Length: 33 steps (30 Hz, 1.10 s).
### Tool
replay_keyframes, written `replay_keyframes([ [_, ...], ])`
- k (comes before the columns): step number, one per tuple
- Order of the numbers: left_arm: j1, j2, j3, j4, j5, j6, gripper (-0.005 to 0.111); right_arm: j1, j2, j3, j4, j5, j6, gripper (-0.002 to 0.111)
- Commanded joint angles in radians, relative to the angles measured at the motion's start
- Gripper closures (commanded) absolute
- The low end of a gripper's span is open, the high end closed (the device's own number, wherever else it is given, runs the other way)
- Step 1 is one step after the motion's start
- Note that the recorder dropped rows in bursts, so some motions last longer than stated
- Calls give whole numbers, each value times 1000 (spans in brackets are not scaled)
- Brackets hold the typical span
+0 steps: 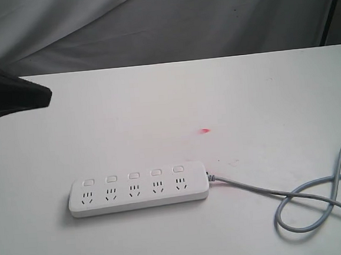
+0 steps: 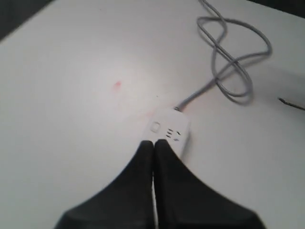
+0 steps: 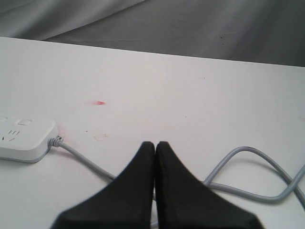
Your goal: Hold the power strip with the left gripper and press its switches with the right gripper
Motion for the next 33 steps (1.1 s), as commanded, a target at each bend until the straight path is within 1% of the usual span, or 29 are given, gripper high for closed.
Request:
replay_keyframes([
  [1, 3, -177, 145, -151, -337, -11, 106, -6, -3, 3, -6, -4, 1, 108],
  [3, 3, -324, 267, -216, -526, -11, 106, -6, -3, 3, -6, -4, 1, 108],
  [5, 3, -448, 360, -222, -623, -8, 106, -6, -3, 3, -6, -4, 1, 108],
  [8, 3, -634, 445, -222, -698, -8, 106, -6, -3, 3, -6, -4, 1, 108],
  [9, 3, -699, 466, -222, -703, -8, 106, -6, -3, 3, -6, -4, 1, 108],
  [12, 3, -814, 495, -222, -716, -8, 106, -6, -3, 3, -6, -4, 1, 108],
  [18, 3, -886, 504, -218, -716, -8, 106, -6, -3, 3, -6, -4, 1, 108],
  [33, 3, -888, 504, -218, -716, -39, 106, -6, -3, 3, -6, -4, 1, 108],
])
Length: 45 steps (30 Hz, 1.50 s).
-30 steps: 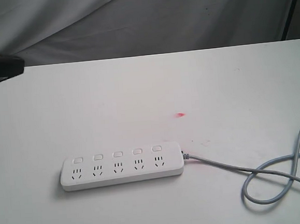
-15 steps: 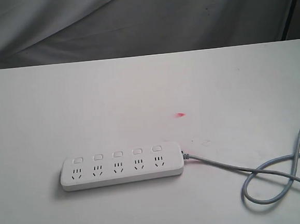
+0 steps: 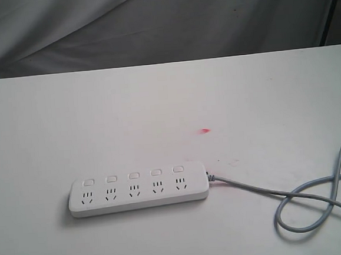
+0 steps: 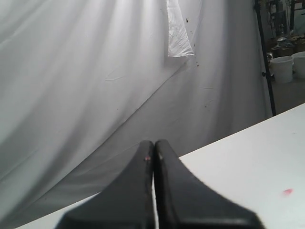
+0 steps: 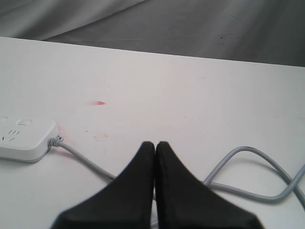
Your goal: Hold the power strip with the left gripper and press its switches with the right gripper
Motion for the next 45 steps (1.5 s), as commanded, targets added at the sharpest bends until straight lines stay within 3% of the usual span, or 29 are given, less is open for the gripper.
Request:
replay_keyframes([
  [1, 3, -5, 5, -10, -6, -27, 106, -6, -3, 3, -6, -4, 1, 108],
  [7, 3, -12, 5, 55, 32, -61, 106, -6, -3, 3, -6, -4, 1, 108],
  [14, 3, -108, 9, 490, 32, -587, 106, -6, -3, 3, -6, -4, 1, 108],
  [23, 3, -302, 106, 916, -77, -1072, 106, -6, -3, 3, -6, -4, 1, 108],
  [35, 3, -389, 239, 978, -207, -1128, 106, -6, -3, 3, -6, -4, 1, 108],
  [37, 2, -389, 247, 1045, -214, -1206, 106, -6, -3, 3, -6, -4, 1, 108],
  [42, 2, -389, 300, 1376, -293, -1525, 106, -6, -3, 3, -6, -4, 1, 108],
  [45, 2, -389, 335, 1437, -352, -1589, 106, -6, -3, 3, -6, -4, 1, 108],
])
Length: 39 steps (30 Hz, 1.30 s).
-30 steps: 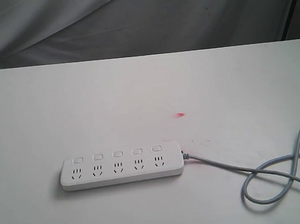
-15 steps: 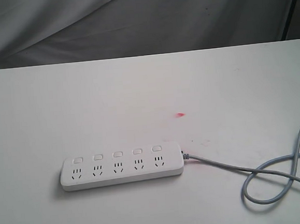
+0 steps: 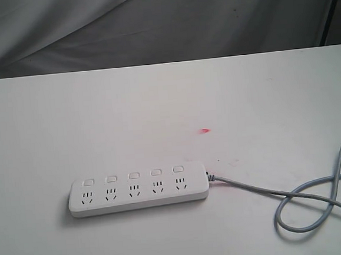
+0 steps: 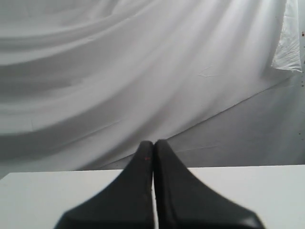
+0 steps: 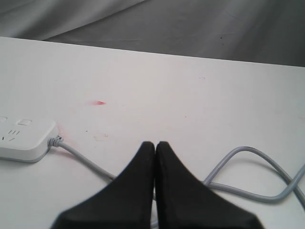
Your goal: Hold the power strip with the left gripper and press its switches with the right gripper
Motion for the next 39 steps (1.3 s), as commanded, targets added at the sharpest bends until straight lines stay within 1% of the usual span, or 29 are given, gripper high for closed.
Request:
replay_keyframes([
  [1, 2, -3, 49, 115, -93, -129, 106, -6, -3, 3, -6, -4, 1, 108],
  [8, 2, -3, 81, 106, -99, -129, 106, -6, -3, 3, -6, -4, 1, 108],
  [13, 2, -3, 99, 45, -79, -96, 106, -6, -3, 3, -6, -4, 1, 108],
  [19, 2, -3, 139, 37, -74, -96, 106, -6, -3, 3, -6, -4, 1, 108],
  [21, 2, -3, 155, 17, -74, -78, 106, -6, -3, 3, -6, -4, 1, 108],
  [23, 2, -3, 157, -23, -74, -26, 106, -6, -3, 3, -6, -4, 1, 108],
  [28, 10, -3, 157, -28, -24, -23, 106, -6, -3, 3, -6, -4, 1, 108],
  [30, 41, -3, 157, -26, 27, -23, 106, -6, -3, 3, -6, -4, 1, 108],
  [35, 50, -3, 157, -27, 137, -25, 106, -6, -3, 3, -6, -4, 1, 108],
  [37, 76, -3, 157, -27, 135, -25, 106, -6, -3, 3, -6, -4, 1, 108],
  [39, 81, -3, 157, -26, 135, -25, 106, -6, -3, 3, -6, -4, 1, 108],
])
